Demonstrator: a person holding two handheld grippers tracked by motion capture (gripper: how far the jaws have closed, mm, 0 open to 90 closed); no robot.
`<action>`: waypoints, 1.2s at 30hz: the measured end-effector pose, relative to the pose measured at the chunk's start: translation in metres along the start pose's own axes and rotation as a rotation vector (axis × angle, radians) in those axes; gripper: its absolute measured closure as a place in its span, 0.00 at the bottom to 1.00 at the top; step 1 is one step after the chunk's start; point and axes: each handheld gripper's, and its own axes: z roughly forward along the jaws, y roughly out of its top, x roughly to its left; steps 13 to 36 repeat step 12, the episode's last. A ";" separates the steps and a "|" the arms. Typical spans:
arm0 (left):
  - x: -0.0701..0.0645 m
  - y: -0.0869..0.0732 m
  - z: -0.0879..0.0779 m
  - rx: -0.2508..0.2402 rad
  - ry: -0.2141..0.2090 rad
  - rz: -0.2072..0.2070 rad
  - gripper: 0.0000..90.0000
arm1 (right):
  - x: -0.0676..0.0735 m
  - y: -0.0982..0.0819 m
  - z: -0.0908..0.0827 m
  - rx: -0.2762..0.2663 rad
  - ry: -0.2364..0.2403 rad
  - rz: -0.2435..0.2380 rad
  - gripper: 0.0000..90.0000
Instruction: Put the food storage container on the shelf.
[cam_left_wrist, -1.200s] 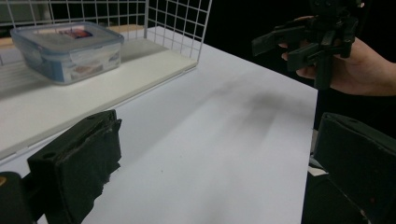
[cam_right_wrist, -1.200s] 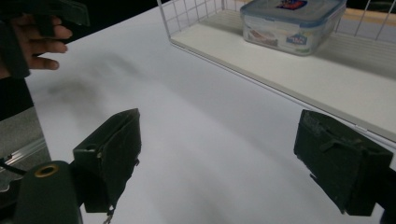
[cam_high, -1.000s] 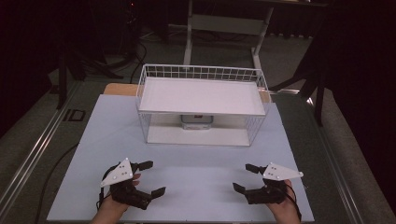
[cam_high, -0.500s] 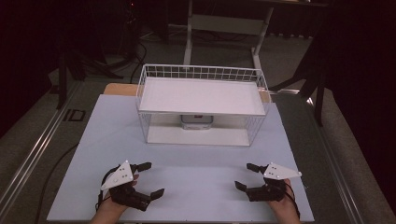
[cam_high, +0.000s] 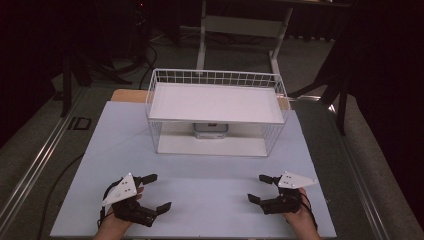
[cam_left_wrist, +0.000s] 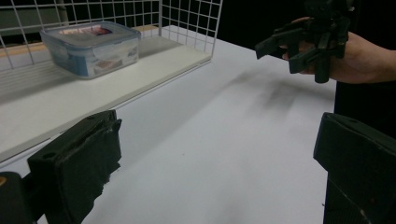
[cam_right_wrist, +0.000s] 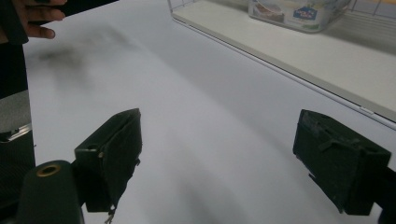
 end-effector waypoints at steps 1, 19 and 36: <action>0.000 0.000 0.000 0.001 0.001 -0.002 0.02 | 0.000 0.000 0.000 0.000 -0.004 -0.004 0.17; 0.003 -0.005 0.001 0.021 0.016 -0.018 0.02 | -0.001 0.001 0.001 -0.003 0.008 0.002 0.17; 0.003 -0.005 0.001 0.021 0.016 -0.018 0.02 | -0.001 0.001 0.001 -0.003 0.008 0.002 0.17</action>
